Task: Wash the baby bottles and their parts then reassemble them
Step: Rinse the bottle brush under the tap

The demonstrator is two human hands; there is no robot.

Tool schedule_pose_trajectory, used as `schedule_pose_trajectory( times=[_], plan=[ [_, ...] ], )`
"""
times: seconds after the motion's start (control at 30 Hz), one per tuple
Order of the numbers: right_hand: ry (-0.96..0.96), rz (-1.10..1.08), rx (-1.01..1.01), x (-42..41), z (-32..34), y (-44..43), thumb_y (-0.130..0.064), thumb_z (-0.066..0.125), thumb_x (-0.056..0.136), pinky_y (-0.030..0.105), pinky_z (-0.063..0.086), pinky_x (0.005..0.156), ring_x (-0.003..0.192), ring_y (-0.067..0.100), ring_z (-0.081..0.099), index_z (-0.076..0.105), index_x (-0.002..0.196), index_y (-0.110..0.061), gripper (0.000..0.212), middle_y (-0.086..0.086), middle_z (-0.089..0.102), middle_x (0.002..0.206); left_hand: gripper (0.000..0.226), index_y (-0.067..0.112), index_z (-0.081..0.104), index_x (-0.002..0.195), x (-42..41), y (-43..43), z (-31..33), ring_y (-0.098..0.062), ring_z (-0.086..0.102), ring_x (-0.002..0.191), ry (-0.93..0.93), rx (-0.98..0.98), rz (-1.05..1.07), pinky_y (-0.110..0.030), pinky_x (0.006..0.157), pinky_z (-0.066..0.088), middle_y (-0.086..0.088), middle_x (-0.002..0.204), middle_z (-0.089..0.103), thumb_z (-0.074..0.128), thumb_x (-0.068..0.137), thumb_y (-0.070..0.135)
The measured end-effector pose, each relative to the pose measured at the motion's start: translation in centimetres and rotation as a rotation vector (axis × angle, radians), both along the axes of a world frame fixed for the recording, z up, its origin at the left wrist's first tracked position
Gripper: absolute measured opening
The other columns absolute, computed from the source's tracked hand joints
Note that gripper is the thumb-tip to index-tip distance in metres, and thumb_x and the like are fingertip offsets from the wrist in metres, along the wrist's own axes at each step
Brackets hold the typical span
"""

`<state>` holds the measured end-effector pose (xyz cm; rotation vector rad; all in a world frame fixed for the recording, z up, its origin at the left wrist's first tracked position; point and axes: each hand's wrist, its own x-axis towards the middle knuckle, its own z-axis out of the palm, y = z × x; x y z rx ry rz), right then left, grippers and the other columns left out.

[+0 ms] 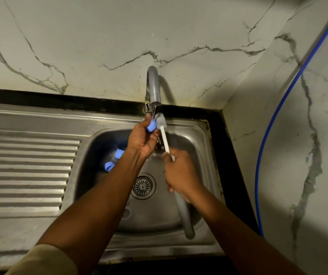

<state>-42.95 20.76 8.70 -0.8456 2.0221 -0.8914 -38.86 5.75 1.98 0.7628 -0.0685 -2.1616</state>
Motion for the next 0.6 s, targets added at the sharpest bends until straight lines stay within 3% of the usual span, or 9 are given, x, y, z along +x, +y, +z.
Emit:
schedule_pose_trajectory(
  times=[0.1, 0.17, 0.23, 0.3, 0.33, 0.4, 0.47, 0.53, 0.6],
  plan=[
    [0.016, 0.046, 0.024, 0.7, 0.1, 1.4, -0.025, 0.043, 0.103, 0.025, 0.044, 0.041, 0.039, 0.016, 0.051, 0.063, 0.100, -0.023, 0.020, 0.000, 0.053, 0.063, 0.029, 0.000, 0.056, 0.124, 0.6, -0.9, -0.9, -0.023, 0.067, 0.078, -0.082, 0.017, 0.010, -0.030, 0.067, 0.061, -0.017, 0.096, 0.065, 0.059, 0.099, 0.015],
    [0.043, -0.019, -0.019, 0.0, 0.0, -0.1, -0.024, 0.043, 0.105, 0.025, 0.045, 0.040, 0.040, 0.014, 0.052, 0.061, 0.099, -0.018, 0.020, 0.001, 0.054, 0.067, 0.022, 0.001, 0.059, 0.118, 0.0, -0.2, -0.8, -0.019, 0.067, 0.070, -0.123, -0.012, -0.066, -0.023, 0.053, 0.055, -0.016, 0.097, 0.065, 0.059, 0.099, 0.011],
    [0.046, -0.042, -0.022, -0.6, 0.3, -1.3, -0.023, 0.043, 0.106, 0.023, 0.045, 0.039, 0.042, 0.012, 0.053, 0.062, 0.112, -0.015, 0.021, 0.003, 0.057, 0.069, 0.014, 0.003, 0.061, 0.109, -0.6, 0.3, -1.0, -0.016, 0.062, 0.067, -0.195, -0.036, -0.103, -0.020, 0.049, 0.051, -0.013, 0.095, 0.064, 0.056, 0.099, 0.010],
    [0.067, 0.038, 0.018, 0.2, 0.0, -0.6, -0.026, 0.042, 0.106, 0.024, 0.047, 0.039, 0.046, 0.014, 0.057, 0.061, 0.121, -0.016, 0.026, 0.007, 0.061, 0.075, 0.022, 0.001, 0.062, 0.115, -0.3, -0.3, -1.2, -0.018, 0.065, 0.074, -0.191, 0.004, -0.055, -0.024, 0.063, 0.058, -0.013, 0.099, 0.064, 0.057, 0.099, 0.015],
    [0.099, 0.099, 0.046, 0.9, -0.3, 0.2, -0.027, 0.042, 0.105, 0.026, 0.050, 0.041, 0.050, 0.017, 0.060, 0.059, 0.124, -0.019, 0.027, 0.009, 0.063, 0.081, 0.033, 0.000, 0.061, 0.123, 0.2, -0.8, -1.7, -0.021, 0.067, 0.087, -0.171, 0.036, -0.029, -0.030, 0.081, 0.060, -0.014, 0.105, 0.064, 0.060, 0.097, 0.020],
    [0.125, 0.156, 0.066, 1.9, -0.4, 1.2, -0.029, 0.042, 0.104, 0.032, 0.055, 0.045, 0.059, 0.023, 0.064, 0.058, 0.125, -0.023, 0.027, 0.010, 0.065, 0.088, 0.046, 0.002, 0.058, 0.134, 0.6, -1.3, -2.4, -0.025, 0.059, 0.106, -0.149, 0.055, -0.015, -0.042, 0.108, 0.047, -0.015, 0.115, 0.060, 0.063, 0.094, 0.025],
    [0.097, 0.045, 0.039, 1.0, -0.7, -0.2, -0.027, 0.043, 0.105, 0.027, 0.051, 0.041, 0.052, 0.020, 0.061, 0.061, 0.120, -0.018, 0.026, 0.009, 0.064, 0.082, 0.040, 0.001, 0.060, 0.131, 0.0, -0.4, -2.1, -0.026, 0.061, 0.105, -0.150, 0.014, -0.059, -0.041, 0.109, 0.046, -0.016, 0.113, 0.064, 0.061, 0.096, 0.020],
    [0.049, -0.062, 0.011, -0.4, -0.2, -1.8, -0.024, 0.043, 0.105, 0.025, 0.047, 0.040, 0.044, 0.015, 0.056, 0.063, 0.116, -0.012, 0.026, 0.006, 0.060, 0.073, 0.024, 0.001, 0.064, 0.117, -0.7, 0.8, -1.4, -0.021, 0.066, 0.090, -0.193, -0.052, -0.108, -0.035, 0.098, 0.055, -0.014, 0.100, 0.068, 0.059, 0.098, 0.015],
    [0.027, -0.014, 0.000, -0.4, -0.1, -1.3, -0.025, 0.043, 0.105, 0.024, 0.045, 0.040, 0.041, 0.011, 0.053, 0.063, 0.117, -0.014, 0.026, 0.003, 0.057, 0.070, 0.018, 0.003, 0.065, 0.108, -0.7, 0.8, -0.9, -0.019, 0.065, 0.081, -0.210, -0.031, -0.080, -0.034, 0.099, 0.052, -0.011, 0.092, 0.066, 0.059, 0.098, 0.016]
  ],
)
